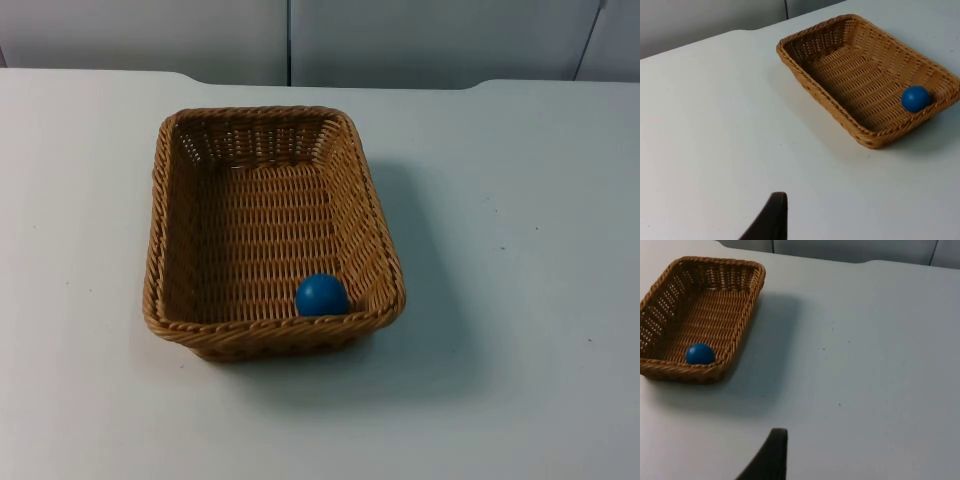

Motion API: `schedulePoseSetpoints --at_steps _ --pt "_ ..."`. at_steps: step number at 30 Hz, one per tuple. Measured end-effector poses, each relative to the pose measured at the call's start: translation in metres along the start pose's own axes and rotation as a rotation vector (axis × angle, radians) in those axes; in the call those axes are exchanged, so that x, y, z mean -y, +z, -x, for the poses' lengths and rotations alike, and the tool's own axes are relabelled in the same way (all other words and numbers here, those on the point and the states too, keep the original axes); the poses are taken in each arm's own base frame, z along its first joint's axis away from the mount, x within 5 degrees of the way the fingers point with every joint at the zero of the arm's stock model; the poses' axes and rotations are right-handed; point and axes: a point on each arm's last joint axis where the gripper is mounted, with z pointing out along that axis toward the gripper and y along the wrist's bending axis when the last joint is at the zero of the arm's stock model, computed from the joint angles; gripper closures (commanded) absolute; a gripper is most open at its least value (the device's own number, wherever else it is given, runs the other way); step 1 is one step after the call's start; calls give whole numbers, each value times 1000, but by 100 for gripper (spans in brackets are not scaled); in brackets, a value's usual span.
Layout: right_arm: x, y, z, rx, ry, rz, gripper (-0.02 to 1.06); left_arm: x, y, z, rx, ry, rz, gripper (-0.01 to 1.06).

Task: Pick up the basket with the left hand and place the ball into the basket with the right hand.

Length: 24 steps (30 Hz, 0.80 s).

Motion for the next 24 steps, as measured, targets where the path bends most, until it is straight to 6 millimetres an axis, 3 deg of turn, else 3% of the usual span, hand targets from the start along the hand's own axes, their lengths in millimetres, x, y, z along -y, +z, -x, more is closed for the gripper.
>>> schedulePoseSetpoints --at_steps 13,24 --pt "0 0 0 0 -5 -2 0 -5 0 -1 -10 15 53 0" --pt "15 -1 -2 -10 152 -171 0 -13 -1 -2 -13 -127 142 0"
